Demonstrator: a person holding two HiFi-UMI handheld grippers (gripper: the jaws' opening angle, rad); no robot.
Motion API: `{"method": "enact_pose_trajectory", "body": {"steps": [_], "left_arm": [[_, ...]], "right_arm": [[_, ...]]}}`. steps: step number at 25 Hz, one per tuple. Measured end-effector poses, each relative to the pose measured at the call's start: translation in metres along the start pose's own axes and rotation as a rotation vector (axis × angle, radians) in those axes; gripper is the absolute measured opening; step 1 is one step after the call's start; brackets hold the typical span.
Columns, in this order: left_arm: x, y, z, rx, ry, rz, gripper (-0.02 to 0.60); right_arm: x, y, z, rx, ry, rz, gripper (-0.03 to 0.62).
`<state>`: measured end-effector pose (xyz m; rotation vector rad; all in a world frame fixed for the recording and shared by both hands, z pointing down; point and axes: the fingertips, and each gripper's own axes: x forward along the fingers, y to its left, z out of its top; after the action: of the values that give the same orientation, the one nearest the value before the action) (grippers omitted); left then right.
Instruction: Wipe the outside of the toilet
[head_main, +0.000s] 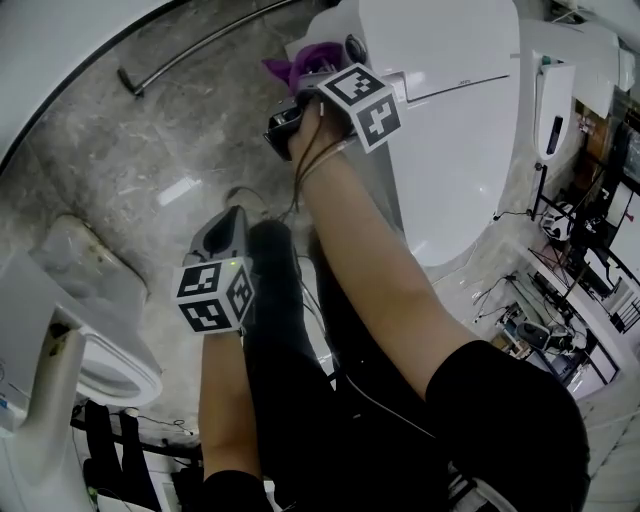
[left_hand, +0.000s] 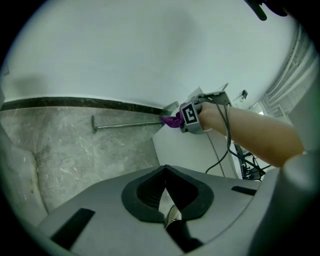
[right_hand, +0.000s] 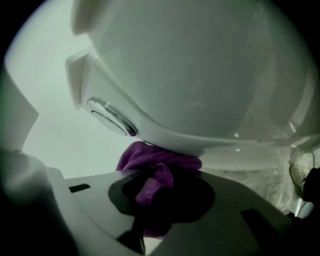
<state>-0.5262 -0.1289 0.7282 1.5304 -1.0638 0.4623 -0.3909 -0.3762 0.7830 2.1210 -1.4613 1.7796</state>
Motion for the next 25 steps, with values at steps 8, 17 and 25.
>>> {"method": "enact_pose_trajectory", "body": {"steps": [8,17,25], "left_arm": [[-0.012,0.018,0.000,-0.010,-0.026,0.033,0.006],[-0.044,0.005,0.029,-0.037,-0.203,0.133,0.006],[-0.073,-0.126,0.028,0.074,-0.333,0.111,0.006]], "right_arm": [[0.027,0.046,0.002,-0.123,-0.021,0.096,0.091],[-0.078,0.087,-0.033,-0.457,0.036,0.419,0.100],[-0.262,0.042,0.043,-0.839,-0.113,0.597,0.100]]}}
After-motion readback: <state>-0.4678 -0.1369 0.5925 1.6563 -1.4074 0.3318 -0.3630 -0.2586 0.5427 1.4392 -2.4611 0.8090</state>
